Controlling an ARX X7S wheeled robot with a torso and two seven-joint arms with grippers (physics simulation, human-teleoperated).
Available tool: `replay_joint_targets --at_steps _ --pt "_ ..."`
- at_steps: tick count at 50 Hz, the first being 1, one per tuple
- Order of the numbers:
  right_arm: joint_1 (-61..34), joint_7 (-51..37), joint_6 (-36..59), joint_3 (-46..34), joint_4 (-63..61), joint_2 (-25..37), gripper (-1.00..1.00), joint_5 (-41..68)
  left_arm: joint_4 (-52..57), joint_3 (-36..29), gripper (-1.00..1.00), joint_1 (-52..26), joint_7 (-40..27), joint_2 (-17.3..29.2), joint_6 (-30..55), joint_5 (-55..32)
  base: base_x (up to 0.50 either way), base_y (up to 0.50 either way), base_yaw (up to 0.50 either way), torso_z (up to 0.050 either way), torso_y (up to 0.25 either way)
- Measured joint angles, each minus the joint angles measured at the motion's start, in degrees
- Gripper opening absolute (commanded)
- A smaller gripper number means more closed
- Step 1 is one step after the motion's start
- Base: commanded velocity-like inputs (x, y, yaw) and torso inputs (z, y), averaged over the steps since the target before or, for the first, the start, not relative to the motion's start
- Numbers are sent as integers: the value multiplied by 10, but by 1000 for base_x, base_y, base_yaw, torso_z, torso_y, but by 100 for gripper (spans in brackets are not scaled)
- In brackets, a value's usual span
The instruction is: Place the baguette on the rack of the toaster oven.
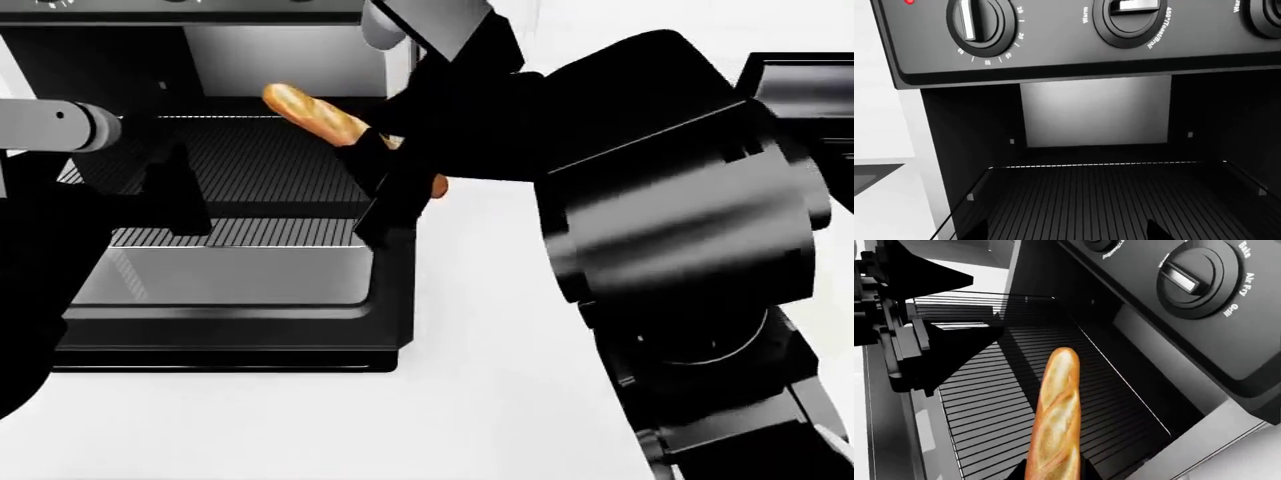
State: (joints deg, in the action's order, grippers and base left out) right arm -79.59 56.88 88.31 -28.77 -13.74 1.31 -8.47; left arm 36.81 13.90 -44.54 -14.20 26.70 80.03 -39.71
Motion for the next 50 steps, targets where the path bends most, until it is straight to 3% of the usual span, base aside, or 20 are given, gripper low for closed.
replay_joint_targets --at_steps 25,50 --pt "-51 -172 -130 3 130 2 -100 222 -7 -4 100 5 -4 5 -11 -4 0 0 0 0 0" --pt "-83 -248 -301 -86 310 2 -100 387 -9 -6 100 9 -10 9 -19 -10 0 0 0 0 0"
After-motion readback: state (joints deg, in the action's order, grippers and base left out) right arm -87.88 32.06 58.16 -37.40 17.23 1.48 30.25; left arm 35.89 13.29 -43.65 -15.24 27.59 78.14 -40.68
